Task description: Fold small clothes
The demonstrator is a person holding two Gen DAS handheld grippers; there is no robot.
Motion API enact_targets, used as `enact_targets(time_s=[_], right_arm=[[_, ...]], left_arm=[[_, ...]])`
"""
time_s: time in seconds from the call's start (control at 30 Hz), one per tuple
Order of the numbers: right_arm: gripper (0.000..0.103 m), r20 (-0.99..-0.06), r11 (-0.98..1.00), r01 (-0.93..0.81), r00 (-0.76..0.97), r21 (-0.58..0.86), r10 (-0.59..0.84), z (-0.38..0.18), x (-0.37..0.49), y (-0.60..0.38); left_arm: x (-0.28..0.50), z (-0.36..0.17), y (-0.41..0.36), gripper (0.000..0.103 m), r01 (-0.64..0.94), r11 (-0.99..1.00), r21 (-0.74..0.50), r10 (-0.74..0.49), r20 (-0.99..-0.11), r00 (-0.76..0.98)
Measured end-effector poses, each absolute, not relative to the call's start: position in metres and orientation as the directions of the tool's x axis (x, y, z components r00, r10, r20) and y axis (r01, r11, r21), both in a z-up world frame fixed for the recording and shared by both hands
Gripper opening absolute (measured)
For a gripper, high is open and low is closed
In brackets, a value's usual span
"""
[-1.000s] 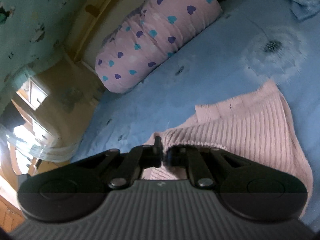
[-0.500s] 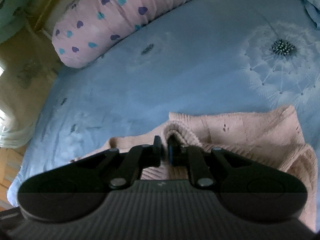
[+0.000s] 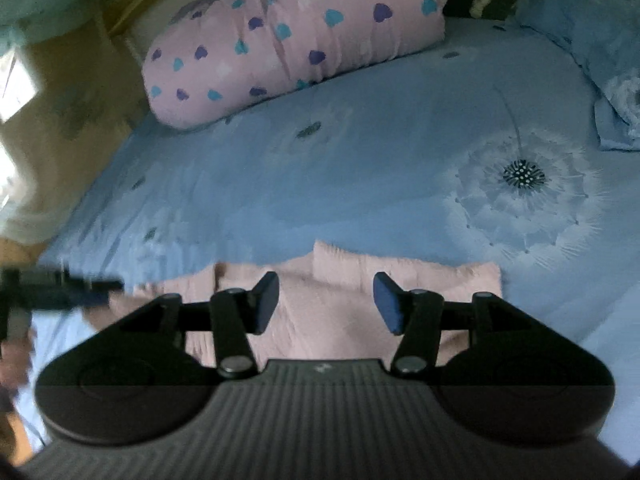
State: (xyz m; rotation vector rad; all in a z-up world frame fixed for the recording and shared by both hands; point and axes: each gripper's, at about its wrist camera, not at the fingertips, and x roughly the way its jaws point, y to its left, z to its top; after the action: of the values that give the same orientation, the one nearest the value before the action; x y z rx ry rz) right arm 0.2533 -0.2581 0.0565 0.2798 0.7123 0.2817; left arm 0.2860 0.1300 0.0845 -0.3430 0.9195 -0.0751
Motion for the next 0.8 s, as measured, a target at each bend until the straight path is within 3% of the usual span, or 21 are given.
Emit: enact_targets(time_s=[0.23, 0.37, 0.5, 0.8], right_arm=[[0.056, -0.635, 0.939, -0.280, 0.692, 0.202, 0.343, 0.059, 0.226, -0.260], [0.055, -0.675, 0.930, -0.367, 0.685, 0.005, 0.274, 0.058, 0.211, -0.251], [0.063, -0.690, 0.890, -0.427, 0.693, -0.160, 0.209, 0.053, 0.202, -0.243], [0.063, -0.685, 0.795, -0.517, 0.705, -0.316, 0.186, 0.043, 0.205, -0.216]], left_arm=[[0.269, 0.096, 0.127, 0.085, -0.037, 0.965, -0.260, -0.182, -0.764, 0.619], [0.251, 0.097, 0.138, 0.085, -0.019, 0.975, -0.220, -0.162, -0.773, 0.613], [0.233, 0.097, 0.146, 0.085, 0.016, 0.986, -0.165, -0.140, -0.779, 0.611], [0.205, 0.065, 0.122, 0.085, 0.159, 0.987, 0.028, -0.075, -0.792, 0.606]])
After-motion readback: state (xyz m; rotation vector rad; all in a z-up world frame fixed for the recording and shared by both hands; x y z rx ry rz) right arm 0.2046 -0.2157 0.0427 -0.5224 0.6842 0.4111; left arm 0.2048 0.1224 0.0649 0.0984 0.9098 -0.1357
